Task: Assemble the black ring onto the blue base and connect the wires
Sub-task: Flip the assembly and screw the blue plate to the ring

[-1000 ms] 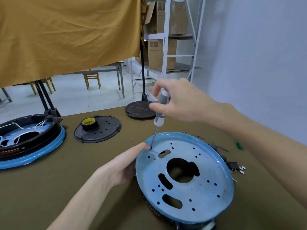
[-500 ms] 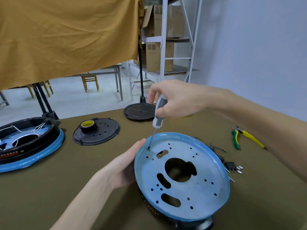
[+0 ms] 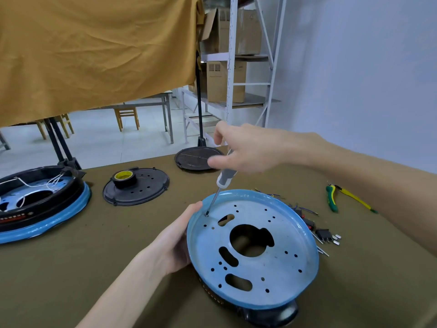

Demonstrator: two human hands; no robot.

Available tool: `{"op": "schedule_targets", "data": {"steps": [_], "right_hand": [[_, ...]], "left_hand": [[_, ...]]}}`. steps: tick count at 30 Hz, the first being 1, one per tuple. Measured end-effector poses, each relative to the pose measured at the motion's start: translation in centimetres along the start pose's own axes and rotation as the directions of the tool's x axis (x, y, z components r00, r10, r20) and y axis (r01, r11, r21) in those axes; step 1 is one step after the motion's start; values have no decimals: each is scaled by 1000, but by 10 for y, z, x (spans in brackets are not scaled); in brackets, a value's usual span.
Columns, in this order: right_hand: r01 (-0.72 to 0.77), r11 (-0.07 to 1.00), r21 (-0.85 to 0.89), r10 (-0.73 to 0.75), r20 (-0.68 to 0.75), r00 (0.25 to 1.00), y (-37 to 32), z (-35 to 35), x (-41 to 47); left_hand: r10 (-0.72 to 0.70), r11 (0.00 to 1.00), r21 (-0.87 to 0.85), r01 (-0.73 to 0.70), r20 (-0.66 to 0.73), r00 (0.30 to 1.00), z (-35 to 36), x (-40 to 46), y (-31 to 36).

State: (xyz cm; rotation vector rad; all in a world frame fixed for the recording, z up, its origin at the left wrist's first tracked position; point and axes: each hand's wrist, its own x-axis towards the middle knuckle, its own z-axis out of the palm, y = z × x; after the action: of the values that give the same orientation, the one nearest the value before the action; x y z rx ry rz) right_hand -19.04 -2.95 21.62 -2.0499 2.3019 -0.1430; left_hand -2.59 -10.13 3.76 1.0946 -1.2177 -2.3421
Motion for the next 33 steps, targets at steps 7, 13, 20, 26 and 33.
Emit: {"op": "schedule_targets", "data": {"steps": [7, 13, 20, 26, 33], "right_hand": [[30, 999, -13, -31, -72, 997, -8, -1, 9], [21, 991, 129, -30, 64, 998, -15, -12, 16], [92, 980, 175, -94, 6, 996, -14, -7, 26], [125, 990, 67, -125, -11, 992, -14, -15, 21], [69, 994, 85, -72, 37, 997, -9, -31, 2]], "left_hand": [[39, 999, -4, -39, 8, 999, -1, 1, -4], [-16, 998, 54, 14, 50, 999, -9, -2, 1], [-141, 930, 359, 74, 164, 976, -19, -7, 20], [-141, 919, 389, 66, 165, 976, -17, -6, 18], [-68, 958, 280, 53, 44, 997, -12, -3, 4]]}}
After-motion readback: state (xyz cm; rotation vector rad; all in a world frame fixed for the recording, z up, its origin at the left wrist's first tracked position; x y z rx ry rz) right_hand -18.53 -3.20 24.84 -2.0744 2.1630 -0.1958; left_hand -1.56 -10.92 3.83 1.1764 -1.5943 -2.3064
